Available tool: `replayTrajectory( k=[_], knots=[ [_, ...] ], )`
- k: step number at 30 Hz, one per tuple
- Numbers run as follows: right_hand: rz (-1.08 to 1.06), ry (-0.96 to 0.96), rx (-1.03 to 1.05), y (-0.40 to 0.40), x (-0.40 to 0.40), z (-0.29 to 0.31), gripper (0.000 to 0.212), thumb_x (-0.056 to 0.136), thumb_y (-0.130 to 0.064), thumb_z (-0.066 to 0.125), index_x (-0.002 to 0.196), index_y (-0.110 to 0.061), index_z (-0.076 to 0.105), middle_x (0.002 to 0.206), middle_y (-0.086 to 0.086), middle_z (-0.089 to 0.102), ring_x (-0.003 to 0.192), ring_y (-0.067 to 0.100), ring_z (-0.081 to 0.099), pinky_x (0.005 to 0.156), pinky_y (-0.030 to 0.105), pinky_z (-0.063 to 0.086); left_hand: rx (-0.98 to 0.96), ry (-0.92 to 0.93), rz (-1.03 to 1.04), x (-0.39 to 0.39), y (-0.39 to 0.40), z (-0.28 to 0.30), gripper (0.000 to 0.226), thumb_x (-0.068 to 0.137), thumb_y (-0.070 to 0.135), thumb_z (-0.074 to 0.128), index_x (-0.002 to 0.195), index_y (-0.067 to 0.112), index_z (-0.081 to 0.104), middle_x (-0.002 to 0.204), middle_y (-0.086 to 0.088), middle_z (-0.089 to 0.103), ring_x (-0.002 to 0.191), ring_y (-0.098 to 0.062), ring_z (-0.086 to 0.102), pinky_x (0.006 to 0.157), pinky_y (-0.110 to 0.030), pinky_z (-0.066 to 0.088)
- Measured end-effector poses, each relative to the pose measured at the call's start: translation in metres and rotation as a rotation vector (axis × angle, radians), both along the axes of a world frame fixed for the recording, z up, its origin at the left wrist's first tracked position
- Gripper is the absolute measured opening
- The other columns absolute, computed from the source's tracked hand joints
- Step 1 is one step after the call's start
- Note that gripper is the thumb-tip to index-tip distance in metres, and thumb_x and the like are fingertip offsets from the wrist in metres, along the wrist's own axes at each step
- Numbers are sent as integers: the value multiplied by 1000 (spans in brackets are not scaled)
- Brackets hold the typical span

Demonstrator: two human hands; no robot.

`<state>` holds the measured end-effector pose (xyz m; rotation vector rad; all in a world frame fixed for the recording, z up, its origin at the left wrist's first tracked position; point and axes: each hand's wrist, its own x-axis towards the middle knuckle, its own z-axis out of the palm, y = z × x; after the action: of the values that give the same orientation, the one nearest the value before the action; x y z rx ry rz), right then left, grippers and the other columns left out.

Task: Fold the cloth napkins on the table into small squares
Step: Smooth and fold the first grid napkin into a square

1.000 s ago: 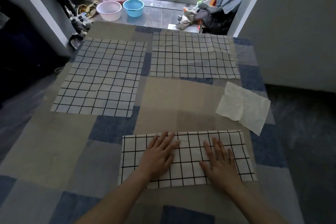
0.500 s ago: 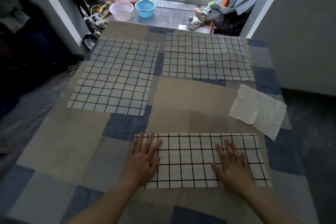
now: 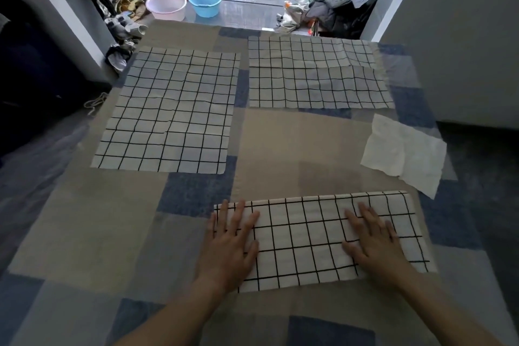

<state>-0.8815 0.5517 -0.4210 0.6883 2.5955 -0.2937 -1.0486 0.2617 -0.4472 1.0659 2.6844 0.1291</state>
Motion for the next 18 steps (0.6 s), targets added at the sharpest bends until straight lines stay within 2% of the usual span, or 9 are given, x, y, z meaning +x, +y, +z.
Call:
replayTrajectory(
  k=[2,3,4,5,6,8,11,14,18],
  knots=[
    [-138,193,42,-14,-10,12,81,82,-65,15,153,-27,12,161,4,4,148,22,1,116,48,1,11,5,-1,0,0,-1,60,95,56,19,152,43,4,162,4,-11,146,-25,-23,117,-48,-6],
    [-166,342,89,-27,-18,18,72,87,-55,25,147,-17,28,156,10,22,144,29,19,114,51,12,20,7,-4,-1,1,-1,60,95,56,20,152,43,6,163,4,-10,147,-25,-22,117,-49,-6],
    [-129,511,133,-45,-27,23,57,91,-41,36,138,-9,39,148,15,35,137,33,33,110,52,24,25,6,-8,0,0,-2,60,95,56,21,152,43,7,163,3,-9,147,-25,-21,117,-49,-5],
    [-54,639,143,-68,-40,24,46,93,-28,44,133,-5,42,144,15,40,133,33,38,108,50,30,28,8,-9,0,0,-2,60,96,56,21,152,42,7,163,3,-9,147,-25,-21,117,-50,-5],
    [35,653,75,-94,-55,24,44,95,-24,43,136,-7,41,147,11,38,137,28,36,112,47,29,30,8,-8,0,0,-2,60,96,57,19,152,42,5,162,3,-11,146,-25,-23,118,-50,-4],
    [194,556,-116,-140,-87,21,53,100,-37,27,150,-17,27,158,-1,21,147,15,14,121,42,12,38,0,-12,-1,0,-1,62,96,57,12,153,39,-2,162,4,-16,145,-25,-26,118,-51,-1],
    [244,450,-230,-172,-117,-2,64,98,-56,9,154,-25,8,162,-8,4,147,6,-8,120,40,-4,20,18,-36,0,1,-1,77,92,57,29,154,27,-5,162,1,-14,146,-29,-23,117,-50,2],
    [240,435,-245,-171,-125,-16,64,98,-57,14,154,-28,8,162,-10,2,146,2,-11,119,39,-5,14,5,-34,-1,1,-4,79,90,53,34,155,28,-4,163,1,-9,146,-29,-23,116,-49,1],
    [254,445,-270,-165,-123,-17,66,97,-61,13,154,-30,7,162,-12,1,145,0,-12,118,36,-6,-13,30,-53,-2,2,-5,81,86,50,44,155,28,9,163,-2,6,149,-33,-9,115,-51,7]
  ],
)
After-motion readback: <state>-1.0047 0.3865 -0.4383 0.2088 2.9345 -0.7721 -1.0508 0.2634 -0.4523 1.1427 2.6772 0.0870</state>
